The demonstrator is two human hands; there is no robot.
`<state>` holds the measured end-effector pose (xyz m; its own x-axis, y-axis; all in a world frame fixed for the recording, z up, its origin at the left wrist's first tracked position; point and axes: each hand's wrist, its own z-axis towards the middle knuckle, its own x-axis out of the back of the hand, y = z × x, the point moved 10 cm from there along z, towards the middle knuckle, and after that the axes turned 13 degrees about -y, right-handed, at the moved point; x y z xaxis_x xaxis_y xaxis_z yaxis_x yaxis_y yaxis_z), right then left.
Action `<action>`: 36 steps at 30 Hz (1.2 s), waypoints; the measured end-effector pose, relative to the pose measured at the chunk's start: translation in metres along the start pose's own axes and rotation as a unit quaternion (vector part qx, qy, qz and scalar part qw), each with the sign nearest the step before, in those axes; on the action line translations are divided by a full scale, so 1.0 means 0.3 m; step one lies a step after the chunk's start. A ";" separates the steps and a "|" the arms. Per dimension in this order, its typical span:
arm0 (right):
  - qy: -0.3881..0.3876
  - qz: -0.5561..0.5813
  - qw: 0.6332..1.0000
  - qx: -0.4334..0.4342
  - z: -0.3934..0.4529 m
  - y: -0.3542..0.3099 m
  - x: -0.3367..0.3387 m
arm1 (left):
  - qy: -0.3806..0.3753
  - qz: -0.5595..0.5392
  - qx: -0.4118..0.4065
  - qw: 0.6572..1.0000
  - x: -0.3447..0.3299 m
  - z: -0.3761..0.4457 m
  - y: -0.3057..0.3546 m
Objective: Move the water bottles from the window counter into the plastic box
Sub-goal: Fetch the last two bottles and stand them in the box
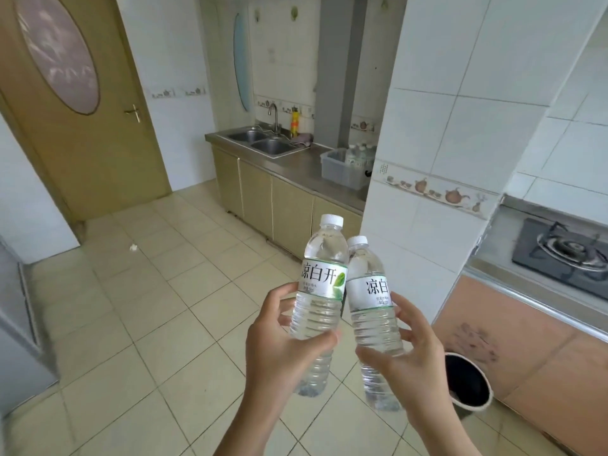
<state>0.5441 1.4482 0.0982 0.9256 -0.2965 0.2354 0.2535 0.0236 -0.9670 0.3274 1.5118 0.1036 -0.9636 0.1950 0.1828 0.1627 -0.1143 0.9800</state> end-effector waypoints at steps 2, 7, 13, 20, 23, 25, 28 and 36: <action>-0.010 0.005 1.000 0.001 0.157 0.012 -0.033 | 0.002 0.002 0.001 1.000 0.003 0.146 -0.020; -0.036 0.011 0.999 0.006 0.569 0.060 -0.107 | 0.022 0.000 0.012 1.000 0.002 0.514 -0.080; -0.077 0.023 0.997 0.003 1.059 0.067 -0.184 | 0.048 -0.001 0.033 0.998 0.021 0.958 -0.117; -0.065 0.012 0.998 0.000 1.538 0.093 -0.268 | 0.076 -0.001 0.046 0.996 0.095 1.424 -0.183; -0.045 0.005 0.999 -0.001 1.730 0.132 -0.321 | 0.073 0.001 0.049 0.996 0.138 1.628 -0.230; -0.028 0.001 1.000 -0.002 1.861 0.151 -0.362 | 0.064 -0.002 0.048 0.997 0.167 1.776 -0.263; -0.005 -0.001 1.000 -0.010 2.057 0.172 -0.427 | 0.044 -0.005 0.053 0.998 0.207 2.005 -0.314; 0.057 -0.009 0.998 -0.026 2.483 0.191 -0.497 | -0.036 0.003 0.051 0.998 0.220 2.557 -0.347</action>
<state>0.6302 2.2050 0.0801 0.8822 -0.4036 0.2427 0.2516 -0.0317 -0.9673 0.4096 2.2837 0.0739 -0.9457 0.2639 0.1896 0.1919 -0.0173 0.9813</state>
